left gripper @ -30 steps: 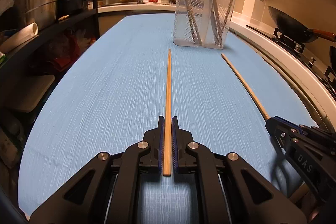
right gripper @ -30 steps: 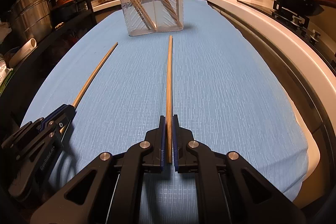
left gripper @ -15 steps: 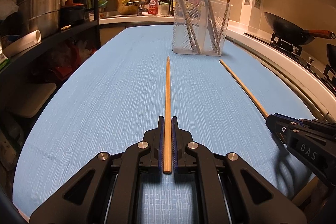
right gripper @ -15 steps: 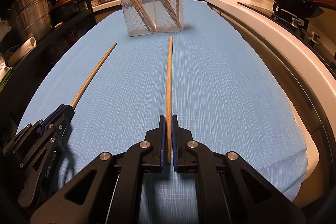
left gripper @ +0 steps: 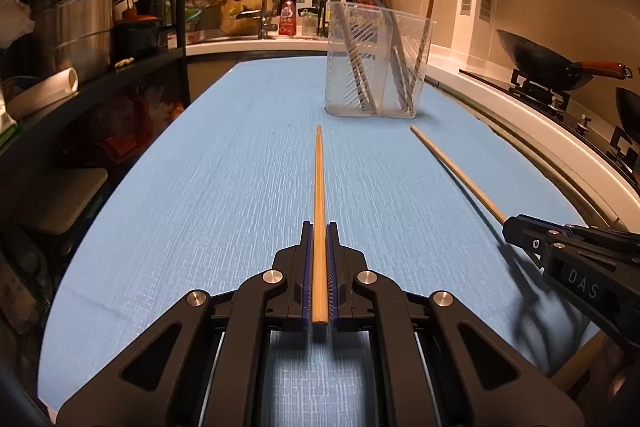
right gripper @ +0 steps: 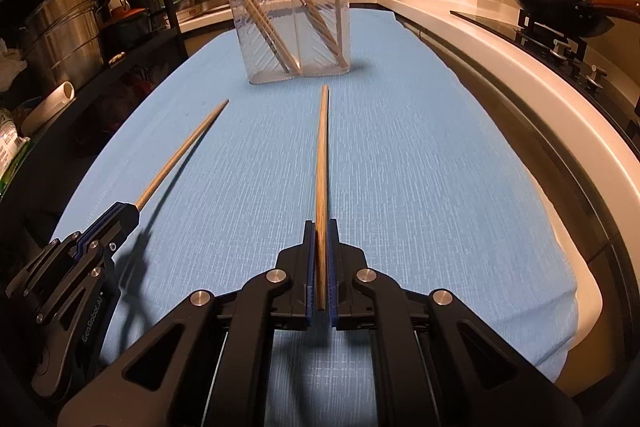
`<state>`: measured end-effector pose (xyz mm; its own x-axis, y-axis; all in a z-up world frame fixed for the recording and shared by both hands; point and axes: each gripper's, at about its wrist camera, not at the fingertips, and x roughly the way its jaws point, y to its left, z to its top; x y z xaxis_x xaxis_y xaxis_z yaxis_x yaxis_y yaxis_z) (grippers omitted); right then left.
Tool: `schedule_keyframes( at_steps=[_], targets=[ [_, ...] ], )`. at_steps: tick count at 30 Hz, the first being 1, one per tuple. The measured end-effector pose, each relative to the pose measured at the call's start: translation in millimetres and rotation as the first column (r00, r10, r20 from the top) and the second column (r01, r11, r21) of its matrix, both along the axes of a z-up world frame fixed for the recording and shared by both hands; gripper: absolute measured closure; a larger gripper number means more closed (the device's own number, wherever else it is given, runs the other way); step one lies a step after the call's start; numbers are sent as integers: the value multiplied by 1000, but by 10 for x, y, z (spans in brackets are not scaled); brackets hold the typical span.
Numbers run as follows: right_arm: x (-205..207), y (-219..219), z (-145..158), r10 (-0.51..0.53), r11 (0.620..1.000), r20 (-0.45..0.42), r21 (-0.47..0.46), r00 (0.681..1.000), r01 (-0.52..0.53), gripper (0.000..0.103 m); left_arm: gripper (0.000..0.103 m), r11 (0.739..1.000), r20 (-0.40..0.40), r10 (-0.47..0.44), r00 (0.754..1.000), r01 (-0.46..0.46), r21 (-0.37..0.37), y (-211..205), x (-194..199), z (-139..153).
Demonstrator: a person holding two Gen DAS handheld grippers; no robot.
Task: Organize utensils
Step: 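Lift both held chopsticks off the cloth, then carry both held chopsticks over the clear plastic container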
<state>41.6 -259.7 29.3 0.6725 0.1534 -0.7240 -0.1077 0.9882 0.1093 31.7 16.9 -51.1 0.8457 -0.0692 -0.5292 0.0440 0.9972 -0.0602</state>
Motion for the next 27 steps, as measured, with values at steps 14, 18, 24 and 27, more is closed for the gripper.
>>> schedule_keyframes(
  at_steps=[14, 18, 24, 27],
  targets=[
    [-247, -90, 748, 14, 1000, 131, 12, 991, -15, 98, 97, 999, 47, -35, 998, 36, -28, 89, -190, 513],
    [-256, -158, 1028, 17, 1000, 180, 21, 984, -21, 98, 97, 999, 63, -21, 998, 23, -31, 188, -171, 762],
    [-204, -205, 1397, 27, 999, 234, 23, 972, -33, 98, 97, 998, 64, -24, 998, 28, -61, 318, -22, 1110],
    [-112, -202, 1545, 31, 999, 251, 20, 968, -37, 98, 97, 998, 65, -48, 997, 51, -47, 327, 82, 1273]
  ],
)
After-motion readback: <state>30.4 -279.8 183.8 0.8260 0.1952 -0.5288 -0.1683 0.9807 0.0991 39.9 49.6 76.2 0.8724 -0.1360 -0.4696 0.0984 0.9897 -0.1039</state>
